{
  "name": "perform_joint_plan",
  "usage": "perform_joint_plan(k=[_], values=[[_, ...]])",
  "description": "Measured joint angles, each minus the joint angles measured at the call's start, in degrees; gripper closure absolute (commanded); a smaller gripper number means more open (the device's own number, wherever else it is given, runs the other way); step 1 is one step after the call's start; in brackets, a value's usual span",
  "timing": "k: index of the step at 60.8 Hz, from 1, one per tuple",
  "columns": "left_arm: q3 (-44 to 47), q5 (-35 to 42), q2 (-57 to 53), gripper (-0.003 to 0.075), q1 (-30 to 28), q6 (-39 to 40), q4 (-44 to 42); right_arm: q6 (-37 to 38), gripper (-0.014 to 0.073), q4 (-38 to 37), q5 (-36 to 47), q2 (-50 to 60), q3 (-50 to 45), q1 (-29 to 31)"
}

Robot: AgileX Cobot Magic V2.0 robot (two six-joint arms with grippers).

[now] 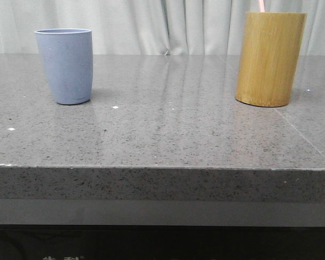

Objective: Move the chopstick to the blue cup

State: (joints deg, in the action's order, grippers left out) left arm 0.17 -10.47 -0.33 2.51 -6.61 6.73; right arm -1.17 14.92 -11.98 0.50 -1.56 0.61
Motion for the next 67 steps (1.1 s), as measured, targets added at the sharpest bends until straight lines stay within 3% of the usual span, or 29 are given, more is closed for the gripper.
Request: perform_joint_plan(k=[37,50,67], values=[[-1.45,4.70,0.00,0.0738,0.00,0.00,2.69,0.00,0.0652,3.84,3.56,0.00,1.32,0.00],[-15.35,-5.30,2.60,0.0738,0.00,0.00,2.31,0.00,0.0651,3.14,-3.91,-2.04,15.19,0.00],[-28.49,-10.11,23.95,0.0738,0.00,0.00,1.05,-0.48,0.0651,-0.54,-9.90,-20.39,30.00,0.00]])
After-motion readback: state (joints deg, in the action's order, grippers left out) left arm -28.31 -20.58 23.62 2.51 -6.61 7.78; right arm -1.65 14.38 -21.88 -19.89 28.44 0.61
